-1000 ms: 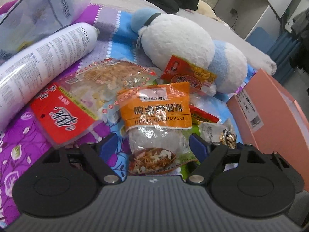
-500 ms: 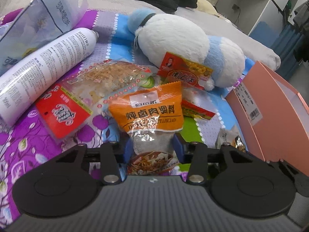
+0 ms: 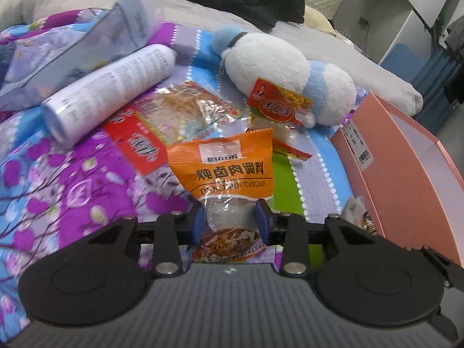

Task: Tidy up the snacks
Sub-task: 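Lift the orange bag with the left tool while the right tool lifts the clear bag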

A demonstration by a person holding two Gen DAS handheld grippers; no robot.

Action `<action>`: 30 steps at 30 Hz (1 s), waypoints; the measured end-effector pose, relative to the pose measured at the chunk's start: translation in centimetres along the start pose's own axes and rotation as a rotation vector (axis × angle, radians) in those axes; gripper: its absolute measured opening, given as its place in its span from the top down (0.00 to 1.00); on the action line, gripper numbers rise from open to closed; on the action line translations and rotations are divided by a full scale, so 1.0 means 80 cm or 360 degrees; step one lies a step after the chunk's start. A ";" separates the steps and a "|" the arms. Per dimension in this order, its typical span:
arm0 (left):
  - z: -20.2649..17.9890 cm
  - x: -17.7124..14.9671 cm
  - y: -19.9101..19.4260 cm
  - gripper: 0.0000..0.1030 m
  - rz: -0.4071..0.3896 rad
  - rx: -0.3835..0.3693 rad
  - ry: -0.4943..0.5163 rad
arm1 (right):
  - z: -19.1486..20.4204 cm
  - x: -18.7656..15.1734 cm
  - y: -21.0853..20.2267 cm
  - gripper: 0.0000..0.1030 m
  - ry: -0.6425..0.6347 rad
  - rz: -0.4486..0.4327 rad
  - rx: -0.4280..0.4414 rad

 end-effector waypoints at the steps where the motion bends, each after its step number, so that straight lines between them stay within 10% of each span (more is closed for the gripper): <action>1: 0.002 -0.003 -0.006 0.60 -0.0002 0.0002 -0.0006 | -0.001 0.000 -0.005 0.44 0.0002 -0.0002 0.0000; 30: -0.025 -0.047 -0.153 0.62 -0.0029 -0.0037 0.0030 | -0.002 0.017 -0.114 0.50 0.0048 -0.0016 0.0033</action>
Point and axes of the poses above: each gripper's, at about its wrist camera, not at the fingertips, and y roughly the way its jaws point, z to its left, x to its top, the point moved 7 cm from there along y, roughly the way its jaws point, and after that the axes turned 5 degrees about -y, right-handed, at the moved point
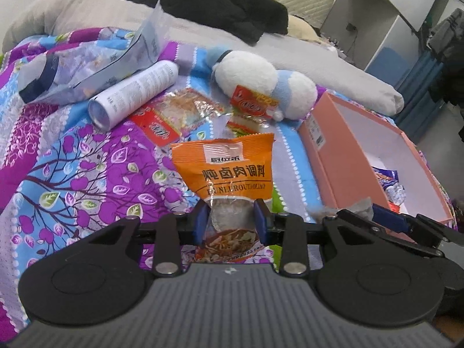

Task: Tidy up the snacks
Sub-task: 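Lift the orange bag with the left tool while the right tool lifts the clear bag, then carry the orange bag in the left tool while the right tool carries the clear bag over the pink box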

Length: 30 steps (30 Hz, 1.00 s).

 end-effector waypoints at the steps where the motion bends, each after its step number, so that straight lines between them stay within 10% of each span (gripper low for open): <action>1: -0.003 0.001 -0.001 0.63 0.0000 -0.0008 0.0000 | -0.001 0.001 -0.002 0.54 0.0000 -0.0001 0.0005; 20: -0.070 0.047 -0.041 0.63 -0.0079 -0.0154 0.0086 | -0.037 0.049 -0.057 0.61 0.0062 -0.0142 -0.0031; 30: -0.141 0.083 -0.021 0.79 -0.0094 -0.0290 0.0167 | -0.093 0.093 -0.082 0.61 0.0093 -0.0271 -0.0149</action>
Point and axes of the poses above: each gripper's, at about its wrist camera, not at the fingertips, and y roughly the way its jaws point, z to its left, x to its top, the point moved 7 cm from there along y, roughly the way its jaws point, and after that the axes turned 5 degrees about -y, right-handed, at the moved point
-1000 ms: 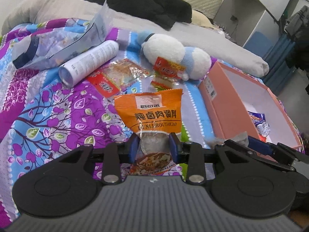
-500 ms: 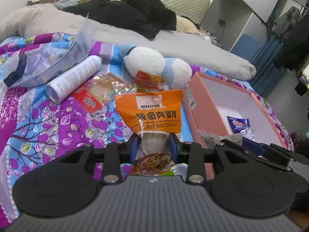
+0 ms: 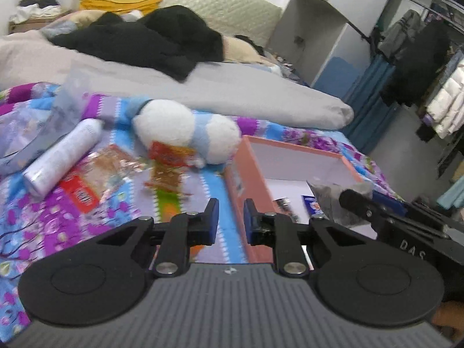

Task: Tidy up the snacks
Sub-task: 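Carry the orange bag in the left tool while the right tool carries the clear bag over the pink box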

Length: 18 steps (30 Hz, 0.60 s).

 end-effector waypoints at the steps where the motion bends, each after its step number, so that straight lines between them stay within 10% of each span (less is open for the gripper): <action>1: -0.007 0.002 0.006 0.79 0.0002 0.0001 0.0017 | -0.008 0.003 0.002 0.61 0.0006 -0.0004 -0.0012; 10: -0.012 -0.030 0.060 0.77 0.0168 0.0005 0.0099 | -0.069 -0.021 0.018 0.61 0.0110 0.0086 -0.0083; 14: 0.006 -0.052 0.091 0.42 0.0292 0.0064 0.0149 | -0.085 -0.044 0.030 0.61 0.0190 0.0155 -0.0073; 18: 0.024 -0.074 0.124 0.36 0.0346 0.0172 0.0278 | -0.093 -0.060 0.036 0.61 0.0246 0.0199 -0.0054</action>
Point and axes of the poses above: each gripper's, at about its wrist camera, not at the fingertips, and y roughly the way its jaws point, z to its left, x to its top, the point moved 7 cm from there along y, roughly the way its jaws point, and after that the axes turned 5 degrees about -y, right-handed, at the moved point
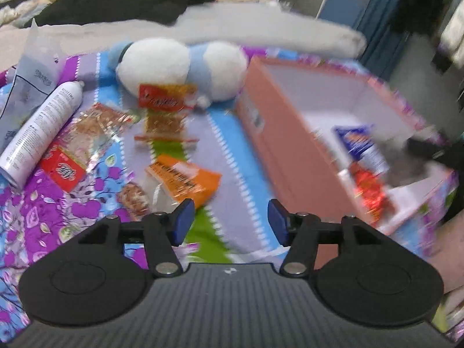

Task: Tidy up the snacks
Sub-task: 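Carry the orange bag in the left tool while the right tool carries the clear bag over the pink box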

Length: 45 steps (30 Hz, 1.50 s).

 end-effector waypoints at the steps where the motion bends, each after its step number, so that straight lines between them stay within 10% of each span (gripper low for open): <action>1: 0.003 -0.002 0.011 0.33 0.0015 0.0020 0.0041 | -0.001 -0.003 0.002 0.61 0.0003 0.0009 -0.0001; 10: 0.038 0.009 0.081 0.08 0.0114 0.0242 0.0389 | -0.008 -0.016 0.010 0.61 0.0018 0.0044 0.0004; 16: 0.044 -0.006 0.120 0.09 0.0238 0.0388 0.0618 | -0.005 -0.019 0.014 0.61 0.0006 0.0057 0.0017; 29: 0.061 -0.004 0.114 0.48 0.0250 0.0370 0.0445 | 0.000 -0.026 0.023 0.61 -0.0010 0.0096 0.0037; 45: -0.007 0.114 0.006 0.54 -0.0052 0.0010 0.0093 | -0.011 0.012 0.015 0.61 -0.0043 -0.0001 0.0002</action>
Point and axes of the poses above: each gripper's, at about its wrist camera, not at the fingertips, and y roughly the way its jaws point, z to its left, x to its top, the point moved 7 cm from there along y, roughly the way its jaws point, and after that the axes turned 5 degrees about -y, right-handed, at the moved point
